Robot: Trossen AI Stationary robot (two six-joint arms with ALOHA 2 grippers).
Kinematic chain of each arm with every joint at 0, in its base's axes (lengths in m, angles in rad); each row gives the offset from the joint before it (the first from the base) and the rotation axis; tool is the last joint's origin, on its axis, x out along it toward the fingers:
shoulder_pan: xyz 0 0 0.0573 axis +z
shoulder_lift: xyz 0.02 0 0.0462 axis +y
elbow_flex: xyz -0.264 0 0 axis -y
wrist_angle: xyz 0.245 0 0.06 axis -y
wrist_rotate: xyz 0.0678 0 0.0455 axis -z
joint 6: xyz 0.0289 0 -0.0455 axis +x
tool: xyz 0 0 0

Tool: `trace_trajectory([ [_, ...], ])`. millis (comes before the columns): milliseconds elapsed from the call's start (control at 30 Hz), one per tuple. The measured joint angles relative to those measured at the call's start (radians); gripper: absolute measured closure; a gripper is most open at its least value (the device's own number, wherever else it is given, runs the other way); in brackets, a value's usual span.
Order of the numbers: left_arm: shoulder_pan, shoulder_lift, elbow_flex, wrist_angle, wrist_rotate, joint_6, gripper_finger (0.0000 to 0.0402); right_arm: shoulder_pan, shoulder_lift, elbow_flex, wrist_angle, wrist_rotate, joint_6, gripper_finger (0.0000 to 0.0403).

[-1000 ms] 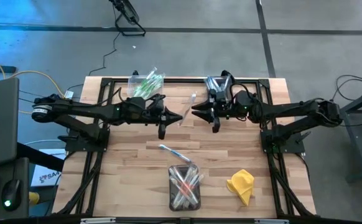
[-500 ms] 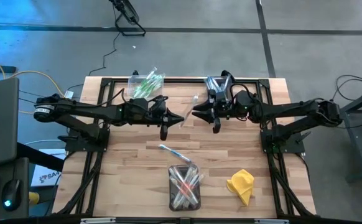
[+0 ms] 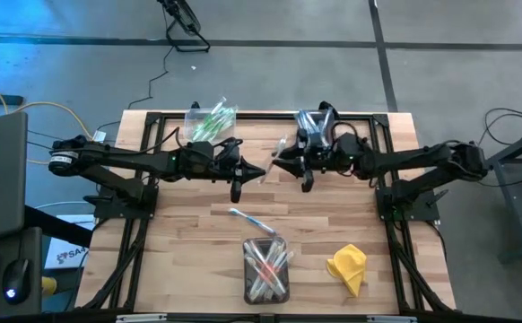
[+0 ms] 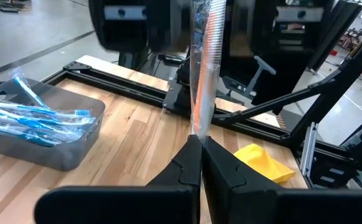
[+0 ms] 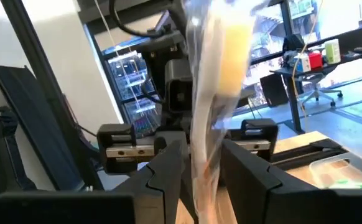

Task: Pick & Place Toothbrushes
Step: Put the orange toothbrush into the bottom black bin

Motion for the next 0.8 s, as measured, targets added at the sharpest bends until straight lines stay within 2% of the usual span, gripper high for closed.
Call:
trace_trajectory([
  [167,0.000,0.000,0.000,-0.009,0.000,0.000,0.0402,0.014,0.083,0.014,0.106,0.005,0.010,0.0298],
  [300,0.000,0.000,0.000,-0.011,0.007,0.000,0.0402,0.019,0.093,0.016,0.219,0.009,-0.009,0.0298],
  [567,0.000,0.000,0.000,-0.008,0.008,0.000,0.0402,0.017,0.083,0.016,0.229,0.035,-0.030,0.0299],
  [667,0.000,0.000,0.000,-0.011,0.008,0.000,0.0402,0.016,0.083,0.016,0.225,0.035,-0.030,0.0317],
  [800,0.000,0.000,0.000,-0.010,0.008,-0.001,0.0402,0.016,0.083,0.016,0.227,0.035,-0.030,0.0365],
])
